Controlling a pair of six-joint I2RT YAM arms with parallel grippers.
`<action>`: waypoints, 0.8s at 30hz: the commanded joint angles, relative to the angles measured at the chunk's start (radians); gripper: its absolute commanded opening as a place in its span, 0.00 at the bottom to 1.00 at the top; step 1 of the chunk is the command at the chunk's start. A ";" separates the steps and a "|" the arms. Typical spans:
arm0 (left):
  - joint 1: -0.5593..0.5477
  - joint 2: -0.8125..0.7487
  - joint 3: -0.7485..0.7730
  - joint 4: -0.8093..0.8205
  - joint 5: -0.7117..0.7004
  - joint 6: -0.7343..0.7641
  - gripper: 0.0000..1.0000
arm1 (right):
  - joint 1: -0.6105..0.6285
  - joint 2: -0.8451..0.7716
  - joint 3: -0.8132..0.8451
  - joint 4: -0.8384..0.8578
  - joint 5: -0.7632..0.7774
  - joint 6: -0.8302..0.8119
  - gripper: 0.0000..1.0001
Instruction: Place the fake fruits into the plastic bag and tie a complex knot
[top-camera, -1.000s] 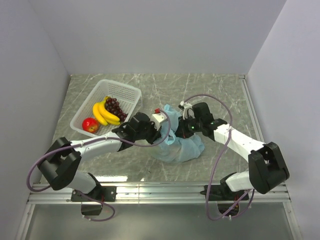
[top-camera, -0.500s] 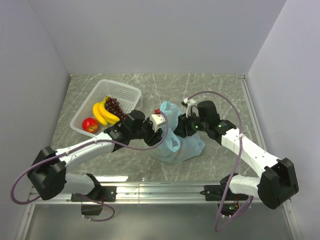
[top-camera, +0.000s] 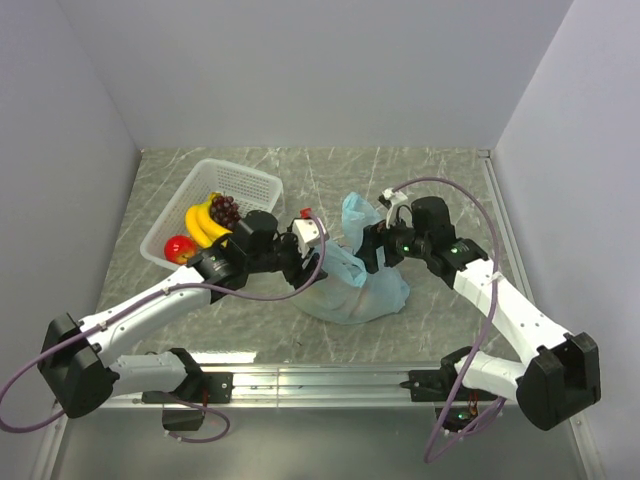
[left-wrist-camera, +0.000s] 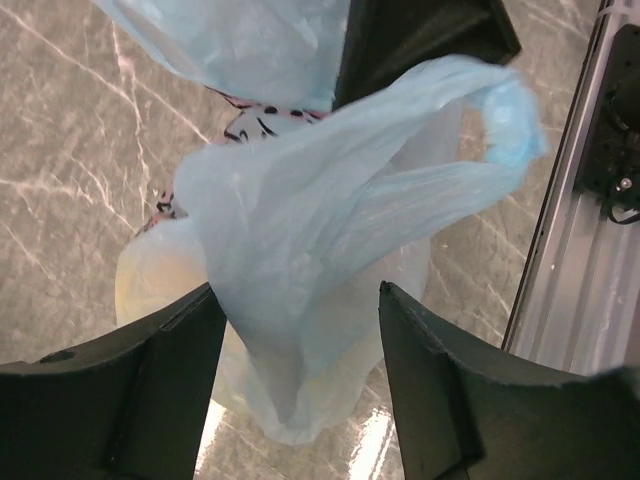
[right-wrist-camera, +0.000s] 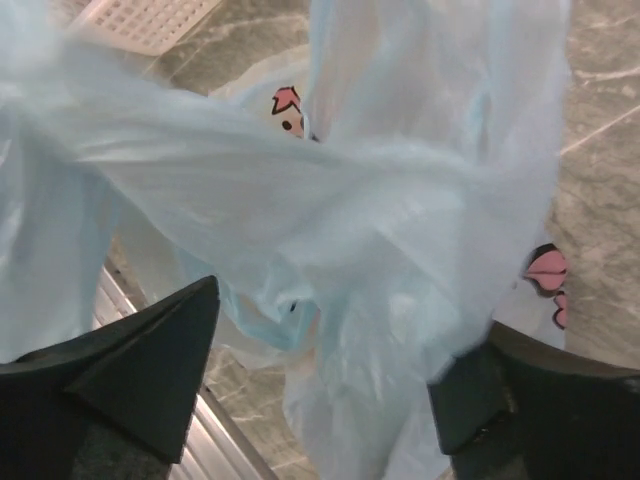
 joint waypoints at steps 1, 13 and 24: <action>0.003 -0.006 0.059 -0.021 0.037 0.029 0.67 | -0.008 -0.016 0.071 -0.020 -0.051 -0.030 0.91; 0.003 0.016 0.077 0.010 0.063 0.161 0.67 | -0.037 -0.065 0.065 -0.001 -0.108 -0.116 0.55; 0.035 0.109 0.163 0.043 0.138 0.114 0.00 | -0.028 0.039 0.137 0.018 -0.195 -0.157 0.00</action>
